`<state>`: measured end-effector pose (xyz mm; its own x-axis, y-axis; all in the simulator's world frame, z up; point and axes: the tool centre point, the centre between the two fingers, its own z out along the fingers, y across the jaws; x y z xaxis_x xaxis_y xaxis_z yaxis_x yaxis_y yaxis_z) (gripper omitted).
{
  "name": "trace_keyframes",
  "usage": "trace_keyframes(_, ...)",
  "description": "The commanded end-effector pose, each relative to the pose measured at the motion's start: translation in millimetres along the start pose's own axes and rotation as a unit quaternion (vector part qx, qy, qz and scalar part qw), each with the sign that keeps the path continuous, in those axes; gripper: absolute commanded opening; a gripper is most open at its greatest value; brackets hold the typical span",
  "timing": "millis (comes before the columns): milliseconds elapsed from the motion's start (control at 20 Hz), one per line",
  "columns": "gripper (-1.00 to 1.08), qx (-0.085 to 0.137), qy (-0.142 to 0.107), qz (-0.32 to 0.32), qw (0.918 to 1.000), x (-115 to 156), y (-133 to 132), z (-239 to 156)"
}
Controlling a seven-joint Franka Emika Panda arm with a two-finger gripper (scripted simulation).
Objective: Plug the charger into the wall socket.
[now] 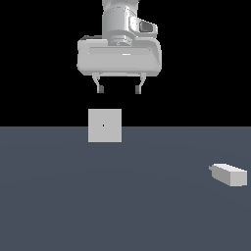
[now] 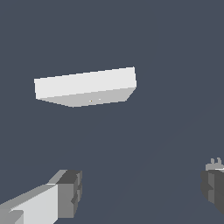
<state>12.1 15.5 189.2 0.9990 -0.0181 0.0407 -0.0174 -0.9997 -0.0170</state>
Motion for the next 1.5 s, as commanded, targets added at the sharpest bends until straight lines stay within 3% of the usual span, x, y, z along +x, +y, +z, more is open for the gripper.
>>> trace_keyframes(0,1.00,0.000,0.000,0.000,1.0000,0.0,0.0,0.0)
trace_keyframes(650,1.00,0.000,0.019,-0.007,0.9998,-15.5,25.5,13.4)
trace_keyframes(1450,1.00,-0.003,0.086,-0.033,0.9958,-61.1,118.7,65.6)
